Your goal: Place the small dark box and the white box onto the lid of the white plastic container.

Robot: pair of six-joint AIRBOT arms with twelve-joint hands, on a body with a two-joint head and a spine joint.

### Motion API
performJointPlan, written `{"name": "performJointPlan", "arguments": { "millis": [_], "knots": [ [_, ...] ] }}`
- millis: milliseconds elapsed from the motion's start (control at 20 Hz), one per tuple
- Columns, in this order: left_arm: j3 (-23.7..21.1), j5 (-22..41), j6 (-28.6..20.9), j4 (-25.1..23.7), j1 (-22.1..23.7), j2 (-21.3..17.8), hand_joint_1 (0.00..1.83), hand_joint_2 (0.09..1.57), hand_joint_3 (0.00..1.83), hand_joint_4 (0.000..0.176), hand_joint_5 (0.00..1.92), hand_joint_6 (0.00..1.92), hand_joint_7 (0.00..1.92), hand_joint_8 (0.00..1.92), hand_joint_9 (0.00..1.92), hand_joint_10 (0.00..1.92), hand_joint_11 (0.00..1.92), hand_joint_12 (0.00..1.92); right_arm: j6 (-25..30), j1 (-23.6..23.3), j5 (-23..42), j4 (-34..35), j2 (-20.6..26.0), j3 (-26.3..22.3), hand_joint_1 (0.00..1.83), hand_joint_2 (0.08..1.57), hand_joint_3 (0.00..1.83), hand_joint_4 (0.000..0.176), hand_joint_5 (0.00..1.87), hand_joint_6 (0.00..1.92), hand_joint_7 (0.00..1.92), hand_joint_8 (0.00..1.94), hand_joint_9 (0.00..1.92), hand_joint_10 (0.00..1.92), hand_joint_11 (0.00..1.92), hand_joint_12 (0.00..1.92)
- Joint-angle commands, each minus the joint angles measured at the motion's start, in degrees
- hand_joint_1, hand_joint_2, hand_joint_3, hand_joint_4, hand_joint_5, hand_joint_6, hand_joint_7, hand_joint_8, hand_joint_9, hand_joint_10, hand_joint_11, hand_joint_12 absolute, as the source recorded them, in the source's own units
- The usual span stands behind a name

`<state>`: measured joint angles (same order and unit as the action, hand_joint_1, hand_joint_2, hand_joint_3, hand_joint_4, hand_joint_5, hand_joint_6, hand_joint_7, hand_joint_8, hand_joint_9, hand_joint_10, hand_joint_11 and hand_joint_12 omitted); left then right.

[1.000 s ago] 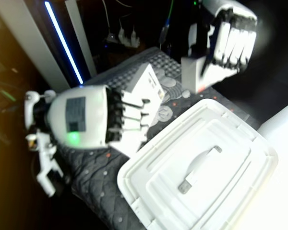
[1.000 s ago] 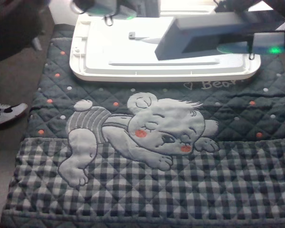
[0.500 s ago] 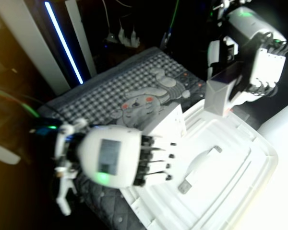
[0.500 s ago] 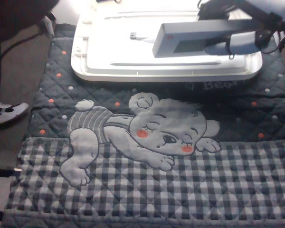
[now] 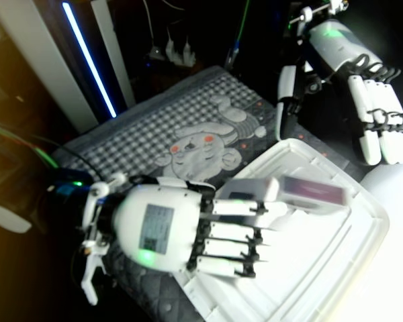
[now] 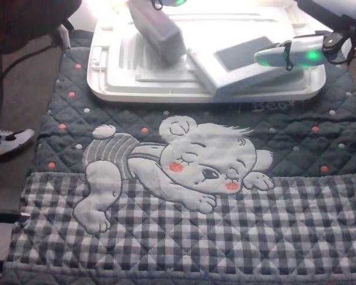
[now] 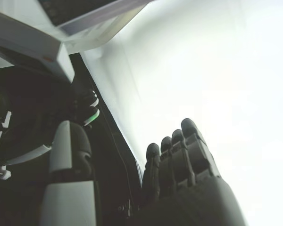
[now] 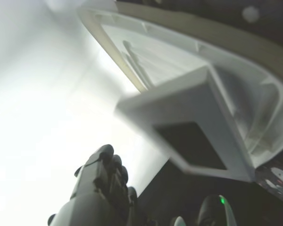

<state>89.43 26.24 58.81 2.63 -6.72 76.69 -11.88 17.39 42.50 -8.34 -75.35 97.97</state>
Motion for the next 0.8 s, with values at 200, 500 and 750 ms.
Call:
{"name": "performJointPlan", "arguments": {
  "millis": [200,500,750],
  "knots": [
    [-4.96,12.13,-0.54,-0.83,-1.77,-3.83,1.19,0.92,0.00,0.088,0.23,0.00,0.21,0.00,0.23,0.00,0.27,0.13,1.03,-0.51,10.72,1.43,4.24,-3.22,1.07,0.98,0.00,0.134,0.08,0.00,0.14,0.00,0.17,0.01,0.06,0.40],
    [-14.30,25.15,-0.57,-2.15,-7.01,-11.21,1.21,0.90,0.00,0.083,0.24,0.00,0.18,0.00,0.21,0.01,0.27,0.09,1.01,3.25,21.04,1.94,8.61,-8.98,0.94,0.92,0.00,0.156,0.08,0.00,0.10,0.00,0.14,0.01,0.11,0.39],
    [-21.33,37.51,-1.14,-1.32,-15.34,-16.32,1.27,0.93,0.01,0.083,0.29,0.01,0.20,0.00,0.14,0.00,0.18,0.04,1.01,10.66,30.98,5.77,10.73,-12.87,0.99,0.85,0.00,0.169,0.14,0.00,0.10,0.00,0.21,0.00,0.14,0.36]
  ]
}}
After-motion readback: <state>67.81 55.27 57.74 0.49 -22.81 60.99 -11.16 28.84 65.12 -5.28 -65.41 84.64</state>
